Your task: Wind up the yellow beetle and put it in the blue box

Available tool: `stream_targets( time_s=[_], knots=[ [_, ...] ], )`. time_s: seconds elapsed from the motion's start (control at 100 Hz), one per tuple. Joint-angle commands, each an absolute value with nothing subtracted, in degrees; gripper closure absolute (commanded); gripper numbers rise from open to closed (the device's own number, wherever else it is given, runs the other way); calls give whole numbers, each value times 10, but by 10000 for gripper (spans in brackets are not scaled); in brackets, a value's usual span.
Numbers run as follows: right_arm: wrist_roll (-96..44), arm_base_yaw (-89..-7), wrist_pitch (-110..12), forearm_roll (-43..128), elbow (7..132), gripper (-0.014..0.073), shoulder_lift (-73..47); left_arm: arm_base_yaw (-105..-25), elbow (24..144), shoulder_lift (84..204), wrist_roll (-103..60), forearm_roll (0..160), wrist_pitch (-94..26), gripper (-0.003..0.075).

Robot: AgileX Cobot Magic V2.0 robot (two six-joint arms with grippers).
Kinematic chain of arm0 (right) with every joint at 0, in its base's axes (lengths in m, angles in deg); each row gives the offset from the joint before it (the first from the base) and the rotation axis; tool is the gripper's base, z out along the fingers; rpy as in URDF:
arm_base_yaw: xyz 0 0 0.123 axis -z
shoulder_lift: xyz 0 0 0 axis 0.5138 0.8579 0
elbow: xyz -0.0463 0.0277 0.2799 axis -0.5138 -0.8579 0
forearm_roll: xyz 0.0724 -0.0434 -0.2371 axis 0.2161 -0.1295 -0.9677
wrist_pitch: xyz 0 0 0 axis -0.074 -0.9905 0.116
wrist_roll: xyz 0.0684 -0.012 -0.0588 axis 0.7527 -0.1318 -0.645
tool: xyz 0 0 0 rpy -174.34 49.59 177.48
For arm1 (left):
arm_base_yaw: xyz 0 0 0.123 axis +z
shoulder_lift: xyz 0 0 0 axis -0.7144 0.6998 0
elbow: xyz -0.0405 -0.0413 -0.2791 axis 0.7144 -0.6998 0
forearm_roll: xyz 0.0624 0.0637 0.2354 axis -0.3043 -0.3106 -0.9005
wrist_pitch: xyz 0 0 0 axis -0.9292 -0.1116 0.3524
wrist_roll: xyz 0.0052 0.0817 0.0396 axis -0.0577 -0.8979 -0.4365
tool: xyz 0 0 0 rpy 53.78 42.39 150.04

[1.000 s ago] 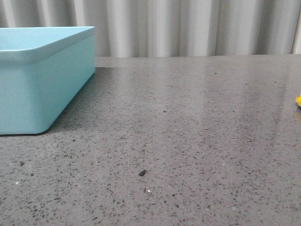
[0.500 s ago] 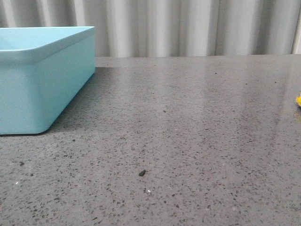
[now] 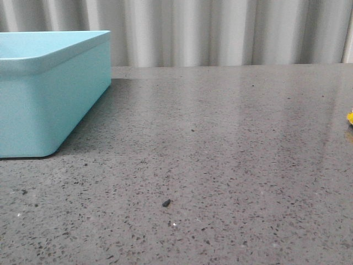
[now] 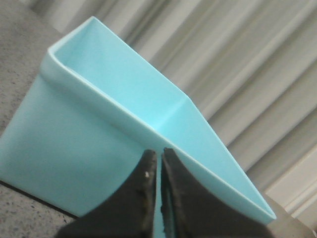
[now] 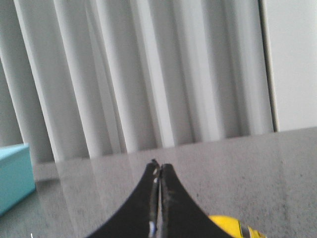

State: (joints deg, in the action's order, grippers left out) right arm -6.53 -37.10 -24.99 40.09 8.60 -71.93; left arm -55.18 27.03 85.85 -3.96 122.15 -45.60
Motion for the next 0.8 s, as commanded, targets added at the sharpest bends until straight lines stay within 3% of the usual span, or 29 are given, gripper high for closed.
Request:
stream_targets(
  time_s=[0.0,0.44,0.79],
  knots=[
    [-66,-369,-191,419,82,646,-714,-557,257,841,-37,1229,-485,741],
    [-66,-369,-239,430,149,646,-714,-557,304,849,-37,1059,-479,741],
    [-66,-369,-508,348,292,646,-672,-557,433,967,-37,903,-373,741]
  ],
)
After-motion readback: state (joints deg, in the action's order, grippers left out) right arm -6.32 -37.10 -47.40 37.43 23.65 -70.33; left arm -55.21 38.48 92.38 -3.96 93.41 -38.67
